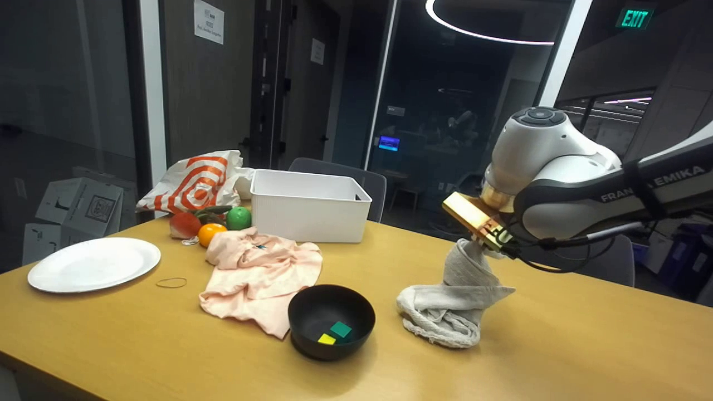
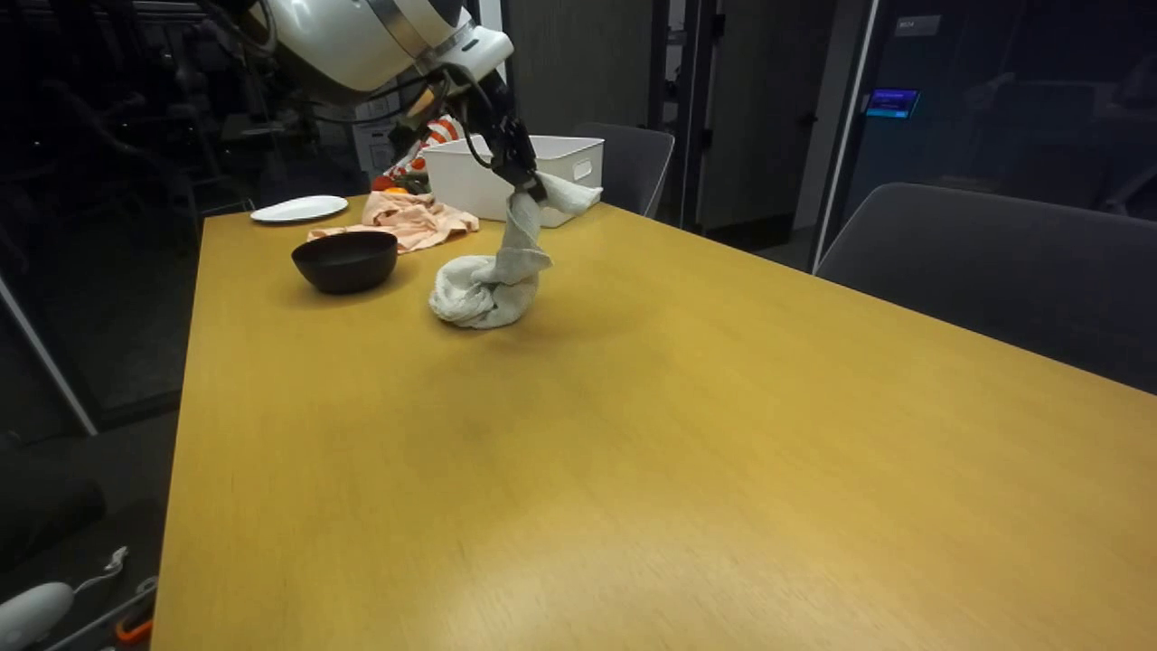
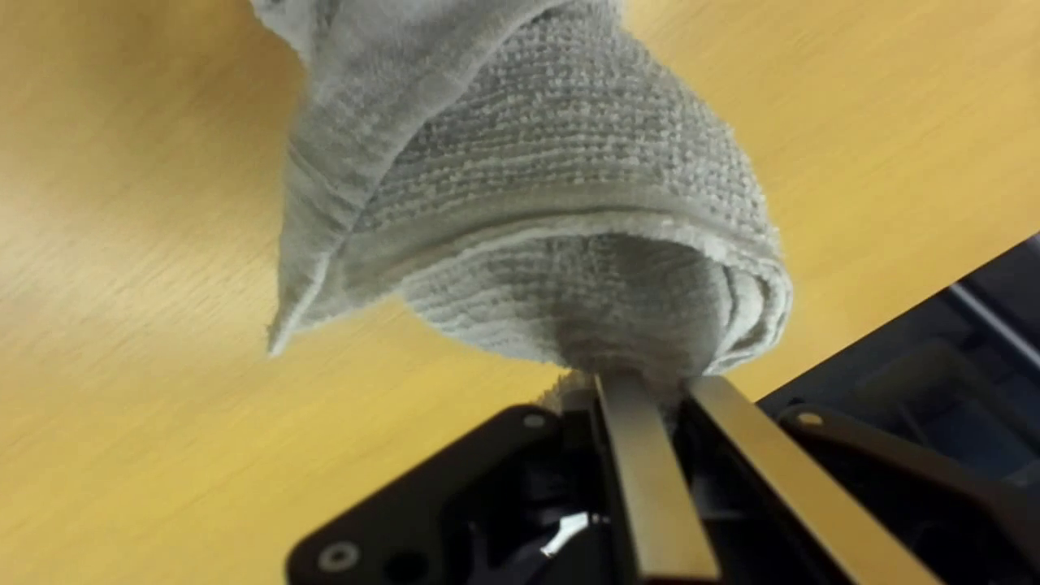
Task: Wrap up the blocks on the white towel
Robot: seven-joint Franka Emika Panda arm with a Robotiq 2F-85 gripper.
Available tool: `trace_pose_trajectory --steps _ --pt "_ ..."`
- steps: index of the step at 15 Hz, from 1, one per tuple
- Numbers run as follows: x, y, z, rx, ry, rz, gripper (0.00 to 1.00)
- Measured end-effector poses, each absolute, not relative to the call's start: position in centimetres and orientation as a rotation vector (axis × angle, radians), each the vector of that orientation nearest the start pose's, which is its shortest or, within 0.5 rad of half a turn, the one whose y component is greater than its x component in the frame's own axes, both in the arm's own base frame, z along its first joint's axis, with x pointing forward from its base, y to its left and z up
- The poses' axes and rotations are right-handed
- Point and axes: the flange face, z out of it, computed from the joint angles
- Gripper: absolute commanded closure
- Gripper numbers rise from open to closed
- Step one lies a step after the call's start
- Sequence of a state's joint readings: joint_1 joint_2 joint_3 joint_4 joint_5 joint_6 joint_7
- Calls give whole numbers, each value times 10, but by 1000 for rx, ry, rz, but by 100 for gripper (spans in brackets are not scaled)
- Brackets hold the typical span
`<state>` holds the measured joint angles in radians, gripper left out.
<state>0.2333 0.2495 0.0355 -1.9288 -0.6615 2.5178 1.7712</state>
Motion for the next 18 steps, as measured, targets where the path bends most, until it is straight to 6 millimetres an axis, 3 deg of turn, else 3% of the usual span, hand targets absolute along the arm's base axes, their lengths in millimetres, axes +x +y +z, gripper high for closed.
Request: trace_pose_trajectory --steps 2,5,9,13,18 --pt "614 186 385 -2613 1354 -773 93" --pt "613 203 355 -2650 1216 -592 95" --pt "602 224 324 -2748 1033 -300 93" --pt "578 219 323 -2954 937 -12 94" --pt "555 194 321 -3242 913 207 95"
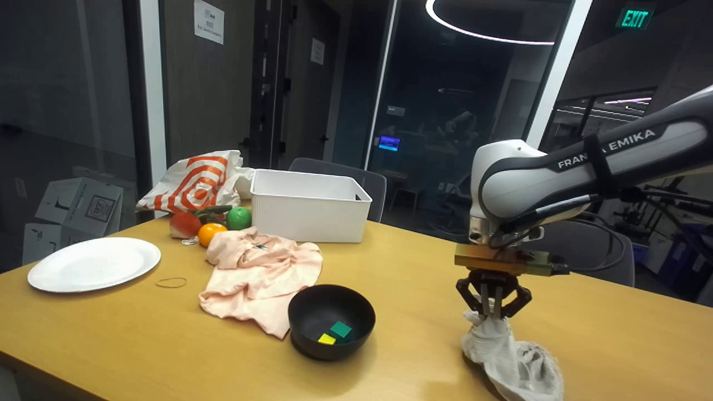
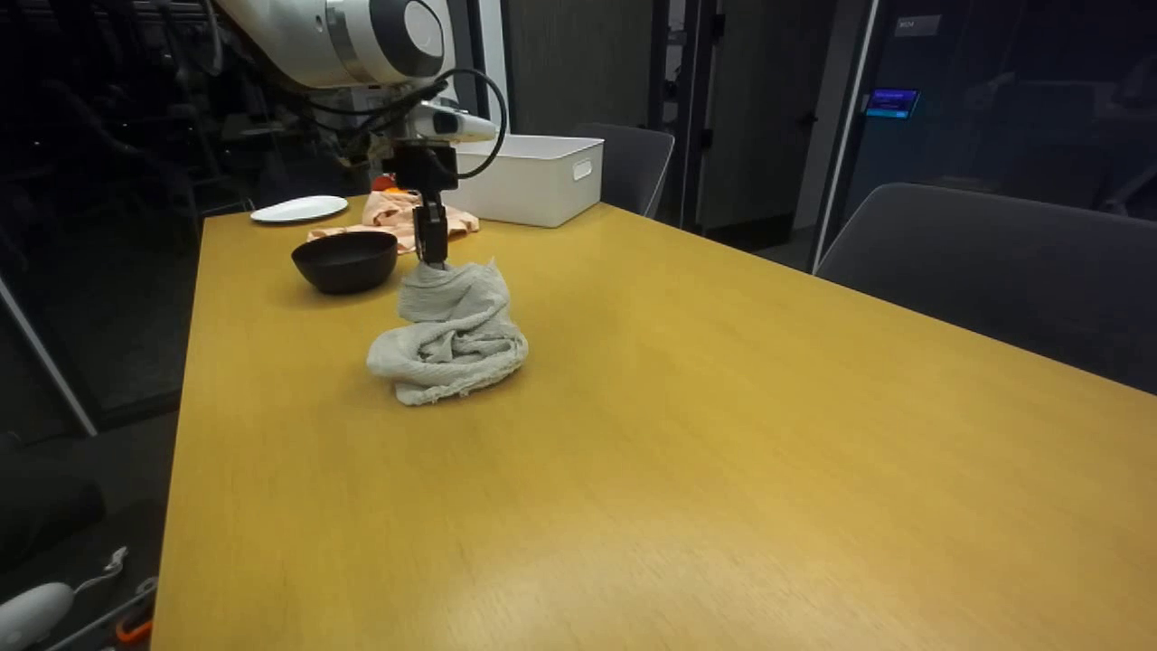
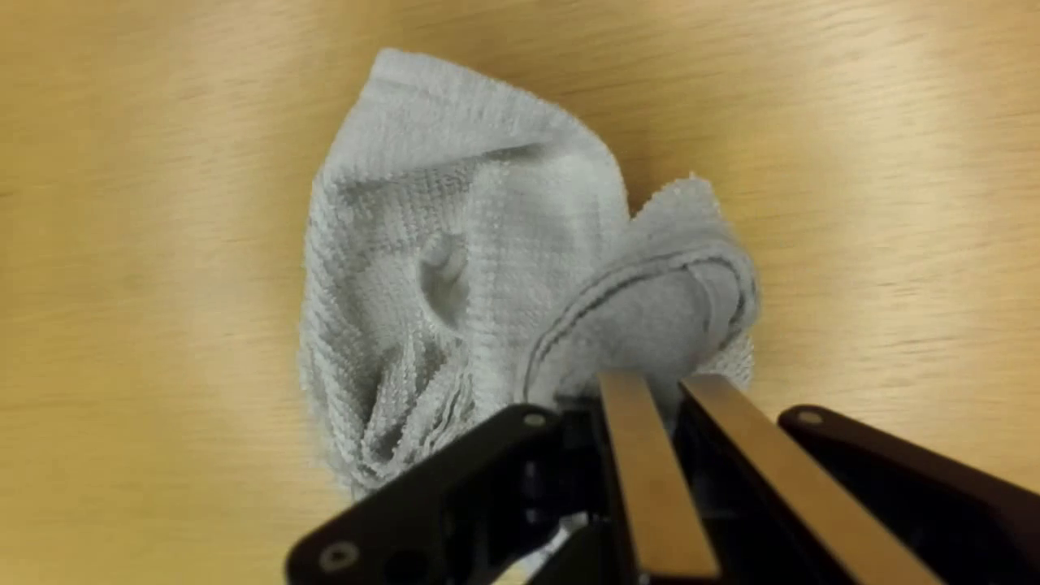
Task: Wrap up the blocks on the white towel
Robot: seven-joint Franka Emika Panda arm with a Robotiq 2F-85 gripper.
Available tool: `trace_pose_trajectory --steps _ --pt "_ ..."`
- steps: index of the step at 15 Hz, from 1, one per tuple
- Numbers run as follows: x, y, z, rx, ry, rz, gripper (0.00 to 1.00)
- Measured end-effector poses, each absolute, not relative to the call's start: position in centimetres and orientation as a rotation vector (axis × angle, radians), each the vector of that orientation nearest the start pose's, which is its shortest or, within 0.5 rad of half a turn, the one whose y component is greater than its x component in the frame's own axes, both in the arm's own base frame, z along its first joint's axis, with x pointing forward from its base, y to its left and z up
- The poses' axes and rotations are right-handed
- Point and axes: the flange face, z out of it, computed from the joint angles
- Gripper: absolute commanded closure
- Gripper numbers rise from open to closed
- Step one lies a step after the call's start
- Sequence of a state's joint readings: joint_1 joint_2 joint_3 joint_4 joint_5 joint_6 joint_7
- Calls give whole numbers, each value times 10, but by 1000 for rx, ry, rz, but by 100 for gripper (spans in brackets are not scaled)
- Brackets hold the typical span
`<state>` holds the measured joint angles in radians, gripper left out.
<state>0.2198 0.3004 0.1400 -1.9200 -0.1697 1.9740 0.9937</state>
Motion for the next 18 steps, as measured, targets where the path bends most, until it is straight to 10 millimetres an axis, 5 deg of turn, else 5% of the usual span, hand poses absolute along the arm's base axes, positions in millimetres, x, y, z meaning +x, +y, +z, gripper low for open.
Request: trace_pose_trajectory --steps 5,11,18 --pt "559 175 328 -3449 1012 -65 95" --pt "561 155 367 -3455 1311 -477 93" --pt "541 134 383 -3558 1481 -357 94"
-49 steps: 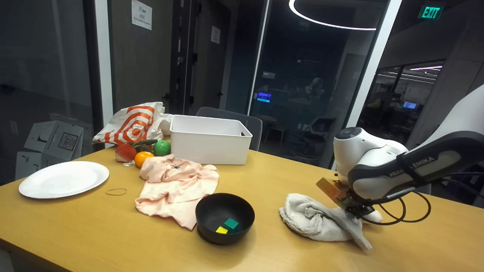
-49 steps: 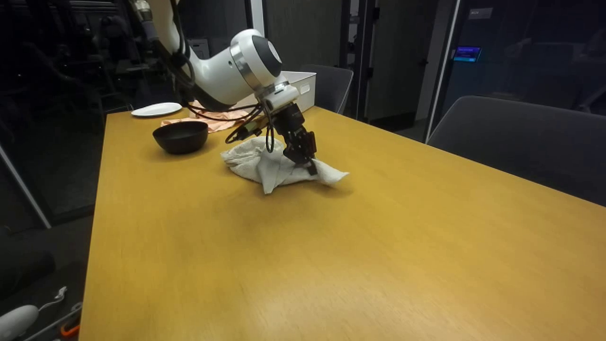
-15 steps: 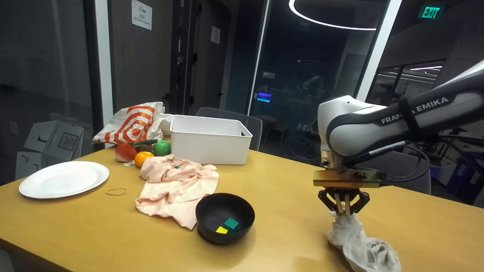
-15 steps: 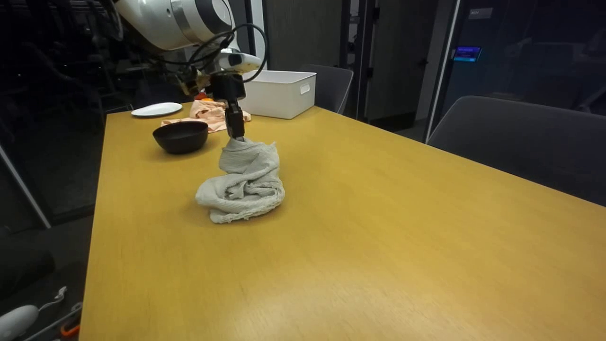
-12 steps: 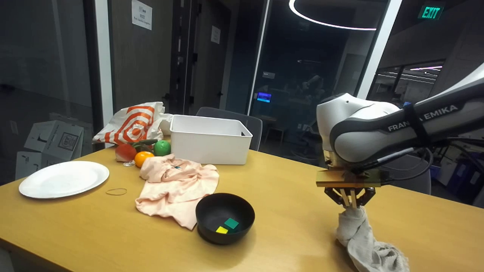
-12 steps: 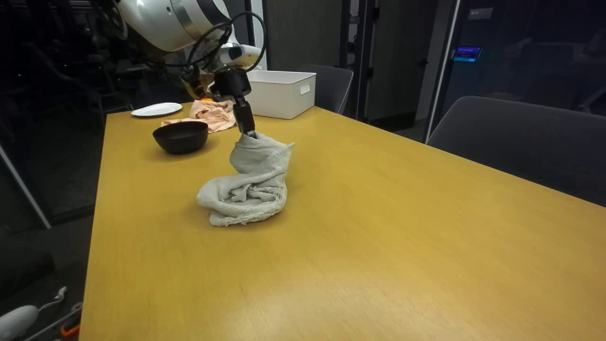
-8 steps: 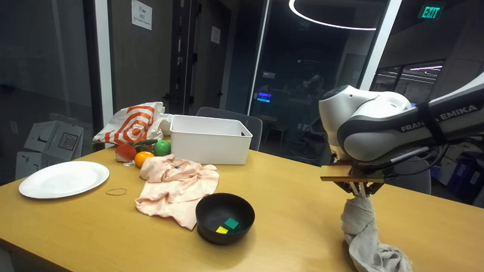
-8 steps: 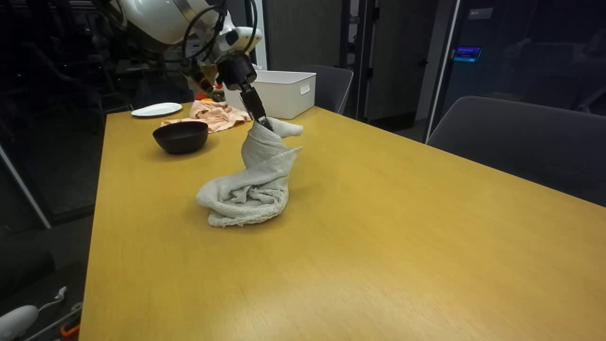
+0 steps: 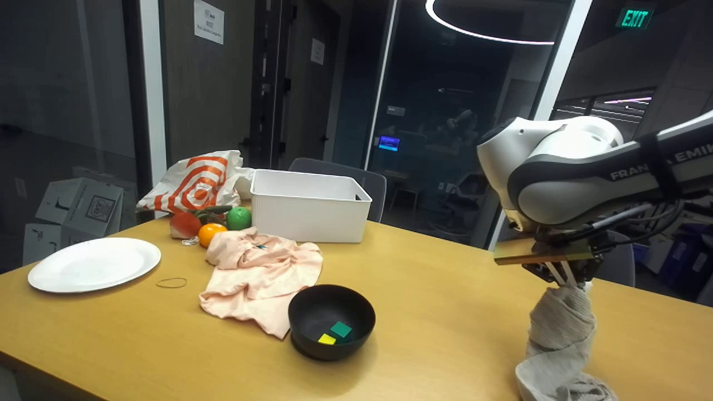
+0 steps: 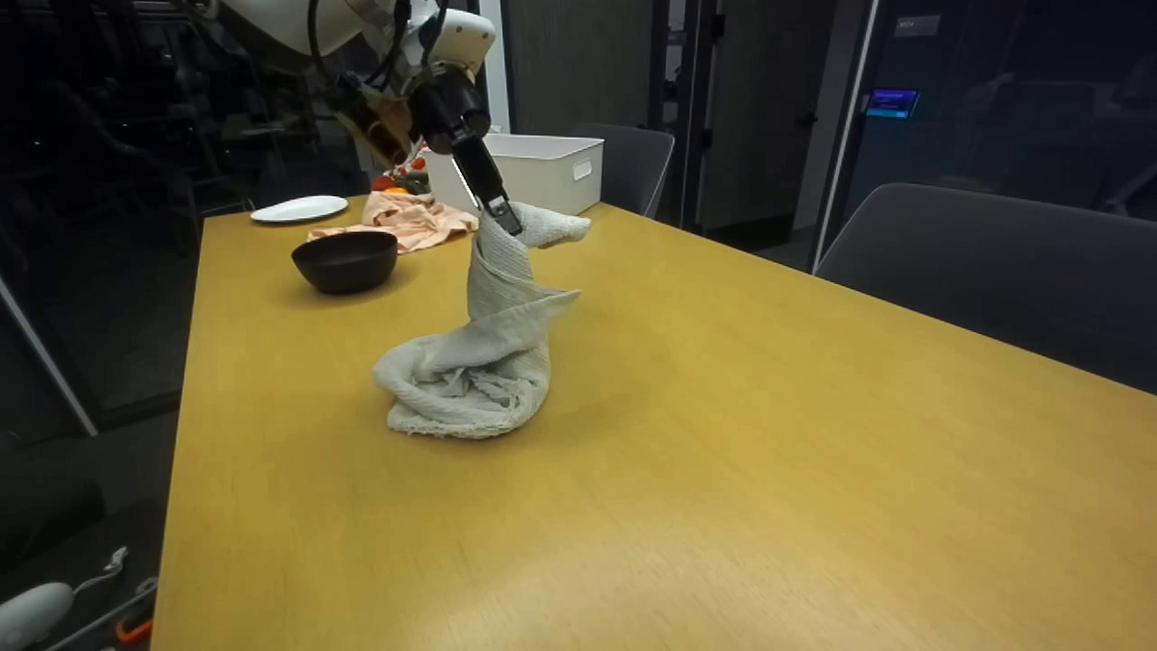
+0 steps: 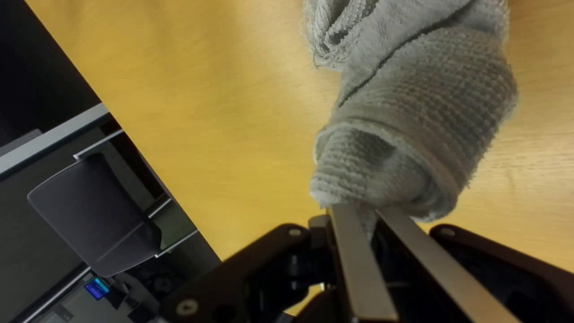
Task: Wrap up the blocks on the white towel
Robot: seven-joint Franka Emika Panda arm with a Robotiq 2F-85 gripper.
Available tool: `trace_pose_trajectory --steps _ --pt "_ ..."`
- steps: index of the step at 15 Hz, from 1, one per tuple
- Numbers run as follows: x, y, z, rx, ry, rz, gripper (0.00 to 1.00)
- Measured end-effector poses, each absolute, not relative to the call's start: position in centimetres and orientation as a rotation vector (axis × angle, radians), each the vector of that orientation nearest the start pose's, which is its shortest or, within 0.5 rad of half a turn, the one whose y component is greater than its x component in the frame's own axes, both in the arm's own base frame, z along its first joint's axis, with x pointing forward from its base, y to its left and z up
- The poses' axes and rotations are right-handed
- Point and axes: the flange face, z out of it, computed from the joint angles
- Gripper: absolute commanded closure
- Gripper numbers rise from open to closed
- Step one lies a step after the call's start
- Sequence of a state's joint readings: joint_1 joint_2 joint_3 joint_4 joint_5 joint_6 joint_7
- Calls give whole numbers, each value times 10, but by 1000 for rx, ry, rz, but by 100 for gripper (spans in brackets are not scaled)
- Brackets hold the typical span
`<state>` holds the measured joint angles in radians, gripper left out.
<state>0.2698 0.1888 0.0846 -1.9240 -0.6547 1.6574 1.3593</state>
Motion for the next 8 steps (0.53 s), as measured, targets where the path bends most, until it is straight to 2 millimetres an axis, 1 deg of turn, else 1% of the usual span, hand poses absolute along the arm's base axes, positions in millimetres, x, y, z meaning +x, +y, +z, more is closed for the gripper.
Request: trace_pose_trajectory --steps 5,8 --pt "535 126 368 2297 -839 41 95" --pt "530 120 359 2312 -811 -59 95"
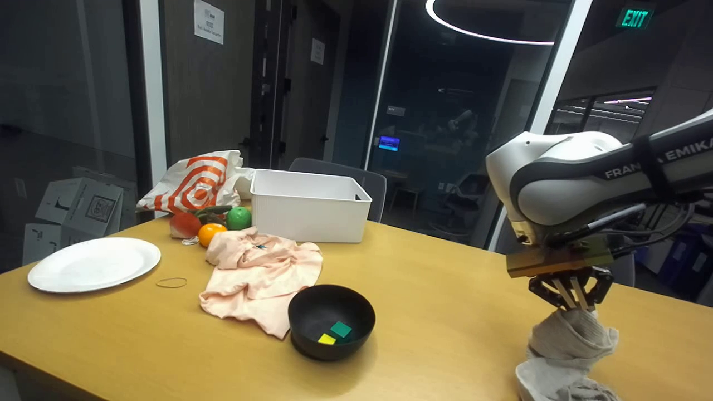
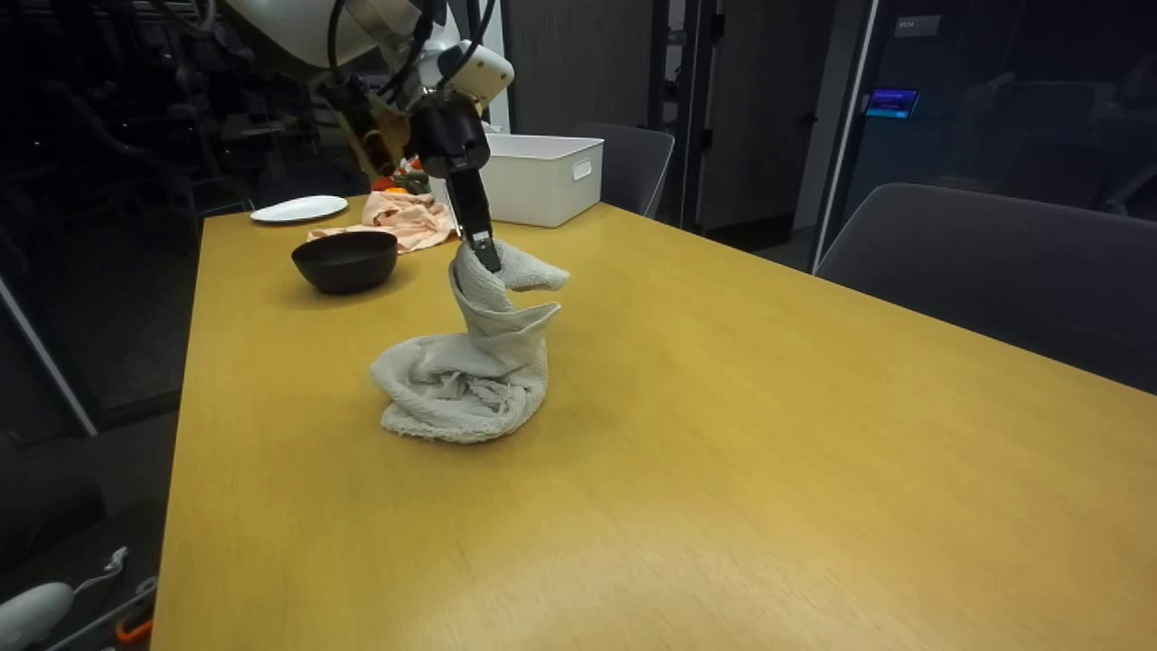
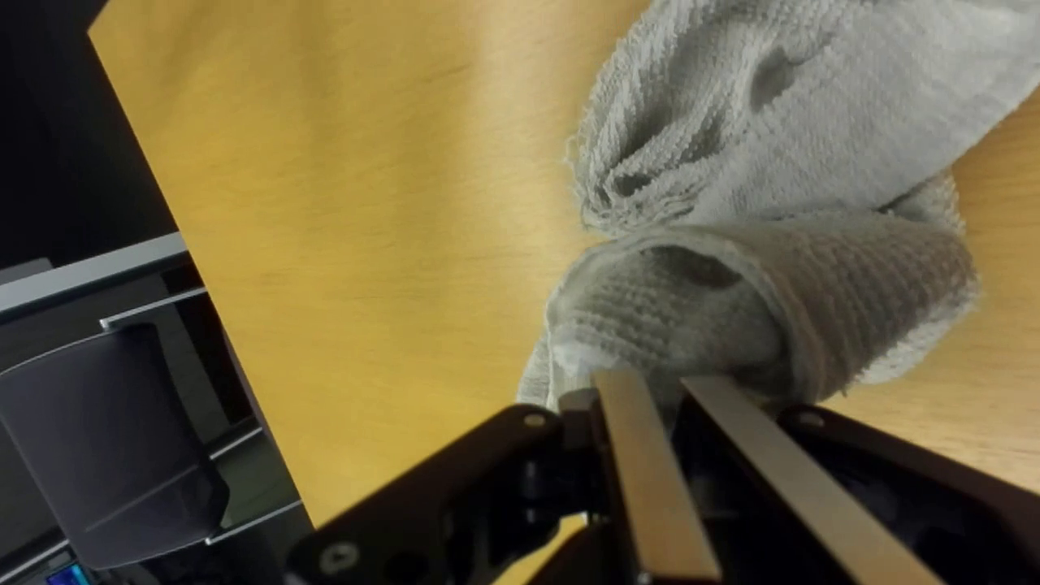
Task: Wrap up the blocks on the white towel
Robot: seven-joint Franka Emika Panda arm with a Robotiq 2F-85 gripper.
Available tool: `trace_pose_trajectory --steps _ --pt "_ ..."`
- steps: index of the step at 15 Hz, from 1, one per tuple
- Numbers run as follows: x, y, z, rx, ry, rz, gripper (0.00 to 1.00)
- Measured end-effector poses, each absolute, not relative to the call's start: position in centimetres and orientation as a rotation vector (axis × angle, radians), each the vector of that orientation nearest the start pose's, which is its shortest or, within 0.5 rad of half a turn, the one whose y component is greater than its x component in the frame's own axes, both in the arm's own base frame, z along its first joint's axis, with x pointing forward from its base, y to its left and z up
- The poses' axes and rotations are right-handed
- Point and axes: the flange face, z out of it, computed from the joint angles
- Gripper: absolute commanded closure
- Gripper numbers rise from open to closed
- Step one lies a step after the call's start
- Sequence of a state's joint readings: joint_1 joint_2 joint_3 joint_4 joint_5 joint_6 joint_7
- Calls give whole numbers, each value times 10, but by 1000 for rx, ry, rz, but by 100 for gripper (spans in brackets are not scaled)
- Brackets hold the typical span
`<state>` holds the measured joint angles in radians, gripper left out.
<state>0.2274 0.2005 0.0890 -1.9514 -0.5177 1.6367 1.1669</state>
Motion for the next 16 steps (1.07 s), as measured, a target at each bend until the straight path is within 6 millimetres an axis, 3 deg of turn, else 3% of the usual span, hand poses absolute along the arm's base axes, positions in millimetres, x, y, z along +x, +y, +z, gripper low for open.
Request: trace_pose_trajectory --steps 8,12,16 --pt "503 109 327 2380 -739 -400 96" --pt "489 113 289 2399 -752 -522 95" --pt "488 115 249 2419 -834 -473 94"
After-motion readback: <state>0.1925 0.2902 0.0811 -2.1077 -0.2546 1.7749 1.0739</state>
